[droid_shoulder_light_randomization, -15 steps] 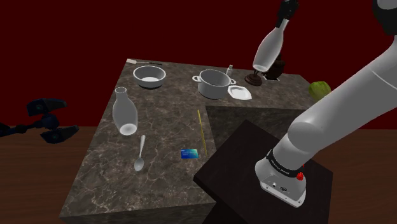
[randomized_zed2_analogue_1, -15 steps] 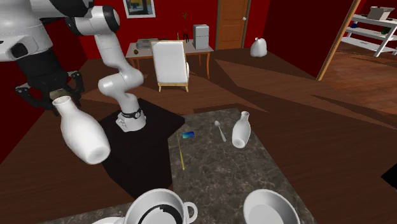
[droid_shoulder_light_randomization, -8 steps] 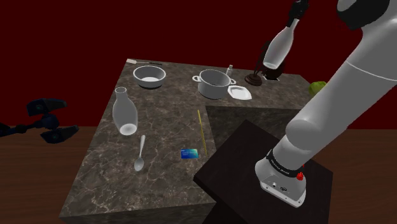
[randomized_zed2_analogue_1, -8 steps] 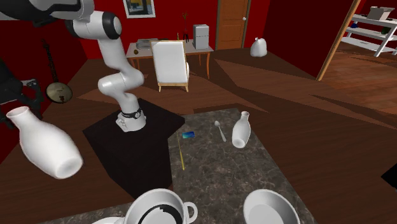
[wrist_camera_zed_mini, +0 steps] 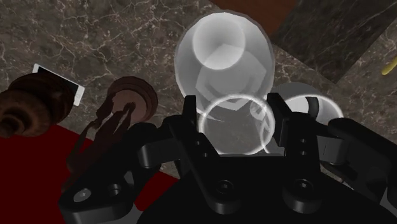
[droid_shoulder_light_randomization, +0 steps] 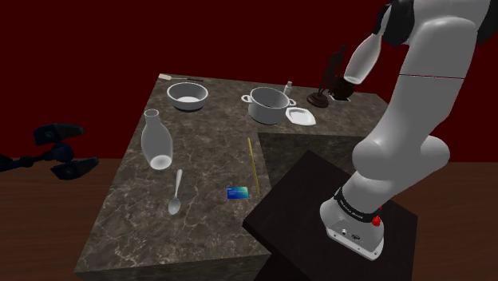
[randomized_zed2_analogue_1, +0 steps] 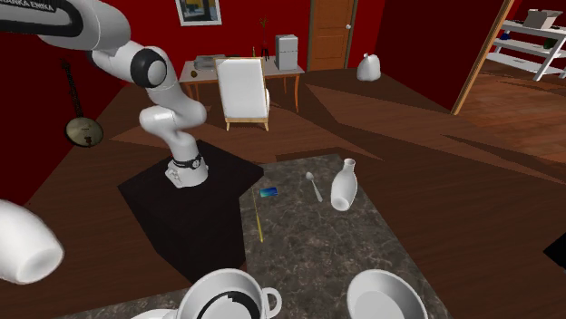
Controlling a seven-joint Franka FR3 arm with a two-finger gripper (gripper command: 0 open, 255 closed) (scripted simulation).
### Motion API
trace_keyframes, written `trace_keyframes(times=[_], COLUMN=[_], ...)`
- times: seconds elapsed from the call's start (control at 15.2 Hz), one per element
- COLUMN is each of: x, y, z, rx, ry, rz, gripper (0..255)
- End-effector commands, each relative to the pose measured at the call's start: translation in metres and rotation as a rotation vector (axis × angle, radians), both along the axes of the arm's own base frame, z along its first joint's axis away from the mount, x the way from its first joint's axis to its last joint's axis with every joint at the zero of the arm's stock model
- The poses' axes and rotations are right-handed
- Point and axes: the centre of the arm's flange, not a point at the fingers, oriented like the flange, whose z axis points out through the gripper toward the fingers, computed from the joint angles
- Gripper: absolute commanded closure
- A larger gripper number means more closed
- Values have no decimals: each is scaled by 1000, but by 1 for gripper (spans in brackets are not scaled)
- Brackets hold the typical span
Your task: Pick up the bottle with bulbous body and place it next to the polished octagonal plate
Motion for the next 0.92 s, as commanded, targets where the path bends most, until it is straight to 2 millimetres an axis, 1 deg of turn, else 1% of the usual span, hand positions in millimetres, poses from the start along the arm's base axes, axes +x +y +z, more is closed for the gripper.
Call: trace_keyframes(times=[0.0, 0.07, 0.86], x=[-8, -12, -12], y=[-25, -37, -37], z=[-1, -1, -64], rx=[1, 1, 1], ry=[-1, -1, -1], rz=[3, 3, 3], gripper=[255, 255, 255])
